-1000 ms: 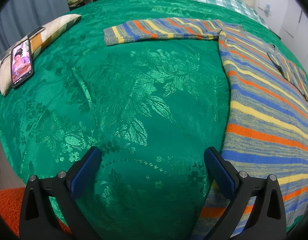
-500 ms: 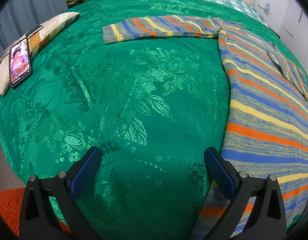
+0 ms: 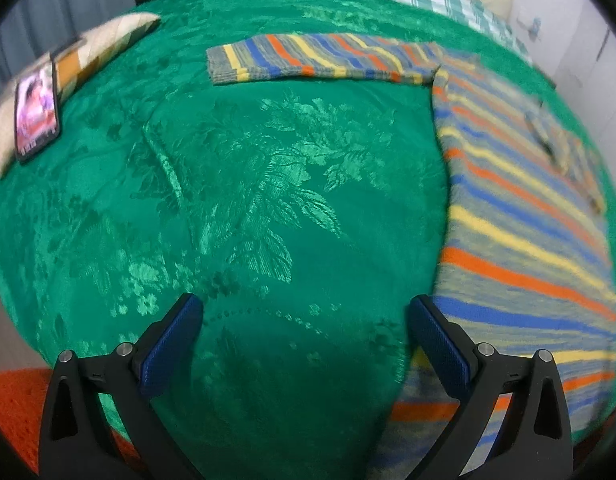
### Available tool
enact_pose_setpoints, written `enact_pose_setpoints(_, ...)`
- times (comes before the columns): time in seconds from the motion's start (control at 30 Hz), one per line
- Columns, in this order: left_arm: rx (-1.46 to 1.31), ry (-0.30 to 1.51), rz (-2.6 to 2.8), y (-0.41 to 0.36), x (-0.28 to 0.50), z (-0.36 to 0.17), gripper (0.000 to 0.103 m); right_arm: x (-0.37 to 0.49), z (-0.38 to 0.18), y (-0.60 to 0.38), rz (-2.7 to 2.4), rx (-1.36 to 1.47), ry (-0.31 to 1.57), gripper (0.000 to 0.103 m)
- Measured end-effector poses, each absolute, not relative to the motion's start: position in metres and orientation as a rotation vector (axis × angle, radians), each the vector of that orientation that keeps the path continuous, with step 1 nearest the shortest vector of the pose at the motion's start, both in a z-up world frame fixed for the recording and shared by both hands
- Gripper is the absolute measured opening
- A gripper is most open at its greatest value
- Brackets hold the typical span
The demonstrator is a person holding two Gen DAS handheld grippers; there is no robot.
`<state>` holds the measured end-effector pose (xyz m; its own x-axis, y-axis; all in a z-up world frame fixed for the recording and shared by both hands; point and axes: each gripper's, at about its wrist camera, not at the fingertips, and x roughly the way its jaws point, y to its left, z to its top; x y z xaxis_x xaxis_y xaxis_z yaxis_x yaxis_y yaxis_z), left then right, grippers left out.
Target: Fold small clothes
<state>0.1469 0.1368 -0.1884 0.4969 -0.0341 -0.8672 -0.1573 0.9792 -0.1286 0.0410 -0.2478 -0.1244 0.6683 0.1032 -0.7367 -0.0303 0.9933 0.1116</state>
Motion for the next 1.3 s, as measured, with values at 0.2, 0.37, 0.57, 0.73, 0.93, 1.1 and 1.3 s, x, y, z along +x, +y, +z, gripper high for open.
enact_pose_setpoints(0.2, -0.484, 1.014, 0.004, 0.179, 0.142, -0.17, 0.102, 0.042, -0.124, -0.248, 0.089, 0.11, 0.834, 0.076)
enact_pose_setpoints(0.37, -0.66, 0.959, 0.029, 0.248, 0.201, -0.144, 0.102, 0.046, -0.128, -0.248, 0.103, 0.123, 0.856, 0.076)
enact_pose_setpoints(0.57, -0.566, 1.036, 0.142, 0.29, 0.312, -0.146, 0.099, 0.051, -0.132, -0.245, 0.106, 0.134, 0.87, 0.076)
enact_pose_setpoints(0.73, -0.526, 1.149, 0.15, 0.277, 0.355, -0.182, 0.072, 0.055, -0.142, -0.244, 0.106, 0.143, 0.92, 0.076)
enact_pose_setpoints(0.93, -0.367, 1.133, 0.098, 0.244, 0.372, -0.142, 0.003, 0.06, -0.146, -0.243, 0.121, 0.167, 0.939, 0.076)
enact_pose_setpoints(1.1, -0.179, 1.03, -0.044, 0.173, 0.391, -0.057, 0.003, 0.058, -0.137, -0.246, 0.153, 0.231, 0.905, 0.076)
enact_pose_setpoints(1.3, -0.049, 0.937, -0.312, 0.023, 0.402, -0.002, 0.003, 0.056, -0.128, -0.256, 0.174, 0.321, 0.885, 0.076)
